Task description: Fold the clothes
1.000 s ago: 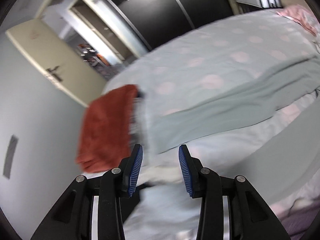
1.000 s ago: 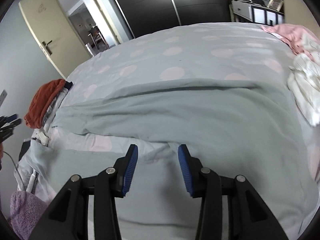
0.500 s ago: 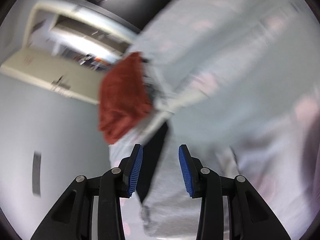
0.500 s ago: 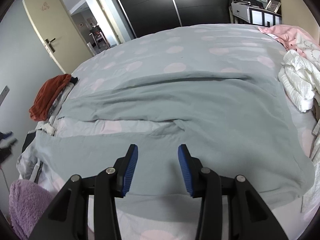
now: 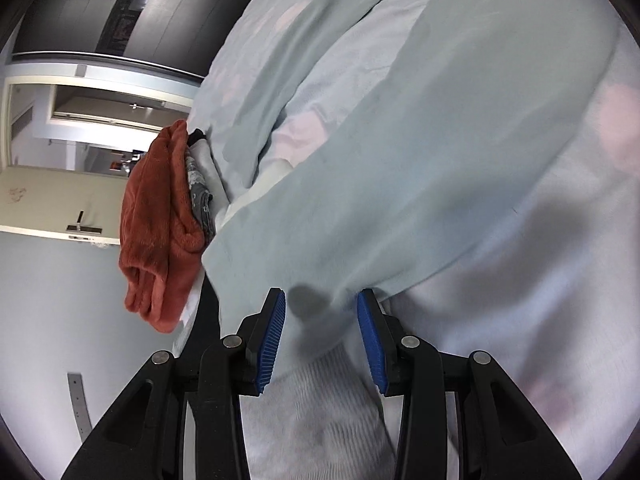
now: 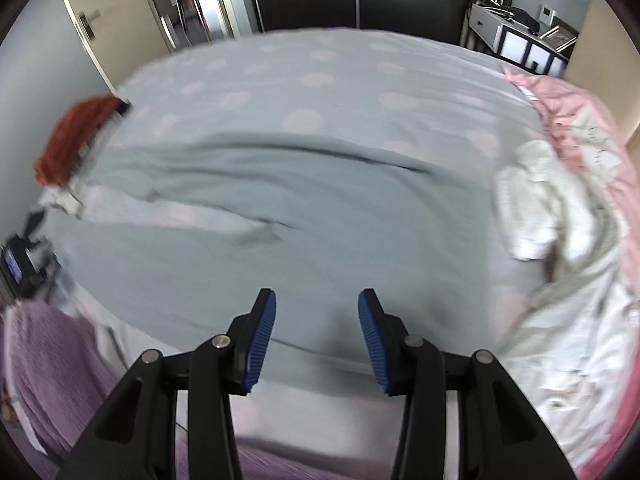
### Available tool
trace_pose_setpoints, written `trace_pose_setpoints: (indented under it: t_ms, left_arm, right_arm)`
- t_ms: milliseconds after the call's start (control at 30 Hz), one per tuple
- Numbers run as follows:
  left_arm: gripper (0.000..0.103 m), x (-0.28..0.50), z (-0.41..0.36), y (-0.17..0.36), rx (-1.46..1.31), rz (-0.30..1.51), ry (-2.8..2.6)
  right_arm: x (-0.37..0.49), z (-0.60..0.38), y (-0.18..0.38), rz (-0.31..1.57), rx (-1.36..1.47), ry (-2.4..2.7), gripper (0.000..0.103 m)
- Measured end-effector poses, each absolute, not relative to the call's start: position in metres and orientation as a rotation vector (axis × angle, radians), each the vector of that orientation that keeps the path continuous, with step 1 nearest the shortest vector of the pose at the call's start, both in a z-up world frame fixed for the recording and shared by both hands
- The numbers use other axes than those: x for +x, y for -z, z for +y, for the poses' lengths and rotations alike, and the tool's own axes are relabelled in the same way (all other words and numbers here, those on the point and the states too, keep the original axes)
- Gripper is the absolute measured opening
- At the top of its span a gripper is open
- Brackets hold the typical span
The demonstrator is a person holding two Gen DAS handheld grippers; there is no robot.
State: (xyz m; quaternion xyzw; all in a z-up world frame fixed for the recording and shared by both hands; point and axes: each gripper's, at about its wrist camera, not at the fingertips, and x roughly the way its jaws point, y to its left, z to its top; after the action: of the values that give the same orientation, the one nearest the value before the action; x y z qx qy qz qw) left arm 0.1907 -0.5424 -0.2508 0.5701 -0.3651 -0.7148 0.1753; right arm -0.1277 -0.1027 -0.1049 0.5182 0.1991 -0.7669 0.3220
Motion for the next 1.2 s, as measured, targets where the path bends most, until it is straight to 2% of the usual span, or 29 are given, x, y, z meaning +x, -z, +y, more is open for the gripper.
trace_pose_setpoints:
  t_ms: [67,133,167,200,300,500,900,1133,1200]
  left_arm:
    - [0.038,0.187,-0.543,0.254,1.601,-1.032,2.015]
    - [0.025,0.182,-0.545,0.254,1.592,-0.986,2.03]
    - [0.022,0.179,-0.546,0.253,1.586,-0.958,2.04]
    - [0.011,0.178,-0.546,0.25,1.575,-0.924,2.054]
    - [0.004,0.174,-0.546,0.24,1.534,-0.844,2.082]
    - [0.004,0.165,-0.553,0.218,1.508,-0.661,2.107]
    - [0.004,0.151,-0.552,0.21,1.503,-0.621,2.057]
    - [0.004,0.149,-0.557,0.21,1.512,-0.56,2.058]
    - [0.004,0.149,-0.559,0.207,1.502,-0.532,2.063]
  right_arm:
    - [-0.13,-0.096,0.107,0.669,1.394,1.967,0.042]
    - [-0.129,-0.089,0.113,0.842,1.406,1.911,0.042]
    - [-0.128,-0.085,0.117,0.932,1.405,1.884,0.042]
    - [-0.126,-0.08,0.124,1.013,1.409,1.849,0.042]
    - [-0.121,-0.064,0.149,1.175,1.454,1.725,0.042]
    - [-0.108,-0.057,0.192,1.249,1.49,1.535,0.042]
    - [-0.104,-0.095,0.25,1.403,1.497,1.316,0.041]
    - [-0.099,-0.093,0.256,1.461,1.456,1.3,0.017]
    - [-0.097,-0.094,0.252,1.467,1.441,1.309,0.007]
